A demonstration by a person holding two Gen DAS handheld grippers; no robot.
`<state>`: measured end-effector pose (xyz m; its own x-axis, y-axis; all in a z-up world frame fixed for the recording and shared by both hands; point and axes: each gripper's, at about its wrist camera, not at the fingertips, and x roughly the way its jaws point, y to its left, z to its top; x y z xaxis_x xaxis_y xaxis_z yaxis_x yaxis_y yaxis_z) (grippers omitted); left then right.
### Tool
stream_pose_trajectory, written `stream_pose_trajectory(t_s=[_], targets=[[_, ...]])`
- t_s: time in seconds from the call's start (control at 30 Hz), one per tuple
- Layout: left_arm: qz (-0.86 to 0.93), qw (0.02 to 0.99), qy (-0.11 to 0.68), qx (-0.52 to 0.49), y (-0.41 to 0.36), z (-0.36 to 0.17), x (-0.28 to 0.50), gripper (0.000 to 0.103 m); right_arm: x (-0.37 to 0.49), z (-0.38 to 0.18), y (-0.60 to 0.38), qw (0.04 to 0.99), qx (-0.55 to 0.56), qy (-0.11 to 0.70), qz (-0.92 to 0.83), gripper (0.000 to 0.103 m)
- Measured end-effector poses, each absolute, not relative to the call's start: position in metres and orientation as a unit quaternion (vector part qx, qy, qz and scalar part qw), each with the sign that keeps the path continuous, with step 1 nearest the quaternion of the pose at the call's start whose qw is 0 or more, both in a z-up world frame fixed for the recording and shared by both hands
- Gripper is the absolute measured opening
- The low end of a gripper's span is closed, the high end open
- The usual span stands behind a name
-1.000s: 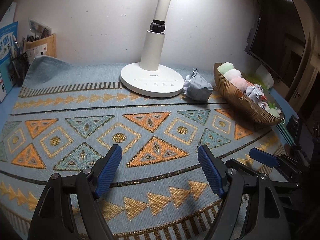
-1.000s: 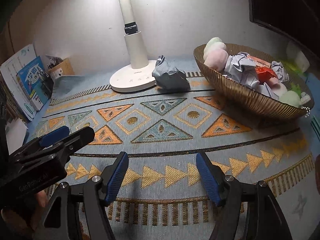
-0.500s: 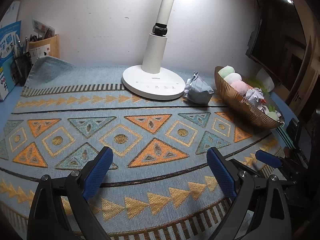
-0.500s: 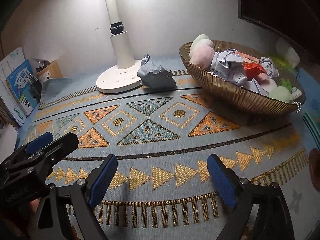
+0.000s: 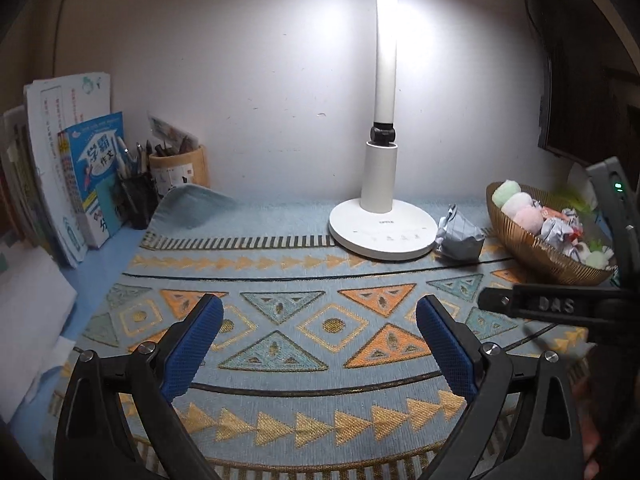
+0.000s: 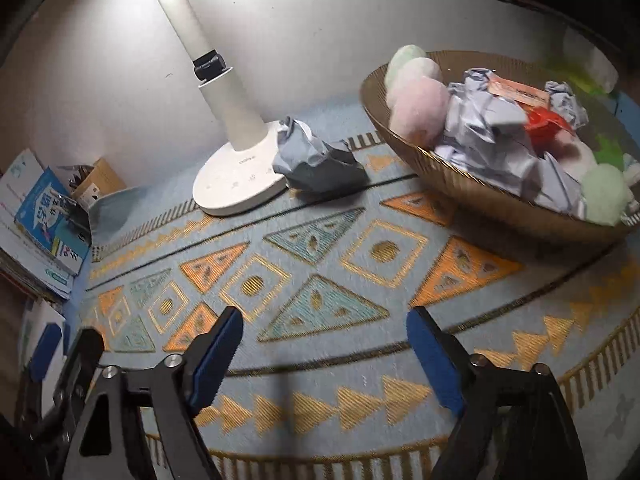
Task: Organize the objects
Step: 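Withdraw both grippers and move right gripper toward the grey cloth bag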
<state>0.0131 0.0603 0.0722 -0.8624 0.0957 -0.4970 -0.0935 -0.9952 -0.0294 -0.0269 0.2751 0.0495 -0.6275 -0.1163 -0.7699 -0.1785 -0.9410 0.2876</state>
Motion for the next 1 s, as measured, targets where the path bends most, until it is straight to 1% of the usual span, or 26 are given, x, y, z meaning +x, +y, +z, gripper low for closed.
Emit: stream_pose_trajectory(t_s=[0.13, 0.2, 0.37, 0.47, 0.53, 0.57, 0.6, 0.7, 0.73, 0.77, 0.8, 0.87, 0.93, 1.0], targets=[[0.964, 0.047, -0.040, -0.258, 0.043, 0.078, 0.012, 0.099, -0.063, 0.061, 0.265, 0.042, -0.407, 0.162, 0.898, 0.075], [0.965, 0.043, -0.046, -0.255, 0.040, 0.080, 0.013, 0.099, -0.080, 0.058, 0.267, 0.035, -0.400, 0.196, 0.895, 0.075], [0.961, 0.053, -0.060, -0.264, 0.039, 0.078, 0.011, 0.099, -0.114, 0.046, 0.282, 0.081, -0.383, 0.257, 0.884, 0.075], [0.958, 0.061, -0.061, -0.273, 0.041, 0.076, 0.010, 0.099, -0.133, 0.037, 0.285, 0.073, -0.389, 0.268, 0.878, 0.076], [0.956, 0.067, -0.057, -0.281, 0.043, 0.074, 0.009, 0.099, -0.138, 0.033, 0.286, 0.094, -0.386, 0.256, 0.881, 0.075], [0.956, 0.066, -0.054, -0.282, 0.044, 0.073, 0.009, 0.099, -0.139, 0.030, 0.286, 0.101, -0.391, 0.250, 0.880, 0.067], [0.956, 0.065, -0.052, -0.283, 0.045, 0.072, 0.009, 0.099, -0.137, 0.032, 0.287, 0.109, -0.386, 0.243, 0.883, 0.054], [0.957, 0.064, -0.048, -0.280, 0.046, 0.072, 0.010, 0.099, -0.131, 0.032, 0.291, 0.102, -0.390, 0.248, 0.881, 0.044], [0.957, 0.063, -0.046, -0.281, 0.046, 0.071, 0.010, 0.099, -0.127, 0.033, 0.292, 0.100, -0.391, 0.249, 0.880, 0.038], [0.956, 0.064, -0.046, -0.284, 0.046, 0.070, 0.009, 0.099, -0.122, 0.034, 0.292, 0.092, -0.399, 0.249, 0.878, 0.027], [0.953, 0.068, -0.046, -0.293, 0.047, 0.068, 0.007, 0.099, -0.116, 0.035, 0.291, 0.074, -0.408, 0.252, 0.874, 0.026], [0.938, 0.092, -0.039, -0.333, 0.051, 0.060, 0.002, 0.099, -0.097, 0.037, 0.286, 0.023, -0.427, 0.255, 0.867, 0.026], [0.923, 0.109, -0.029, -0.368, 0.053, 0.049, 0.004, 0.099, -0.072, 0.042, 0.280, -0.010, -0.436, 0.237, 0.868, 0.026], [0.919, 0.115, -0.023, -0.376, 0.052, 0.044, 0.009, 0.099, -0.046, 0.048, 0.276, -0.045, -0.440, 0.210, 0.872, 0.026]])
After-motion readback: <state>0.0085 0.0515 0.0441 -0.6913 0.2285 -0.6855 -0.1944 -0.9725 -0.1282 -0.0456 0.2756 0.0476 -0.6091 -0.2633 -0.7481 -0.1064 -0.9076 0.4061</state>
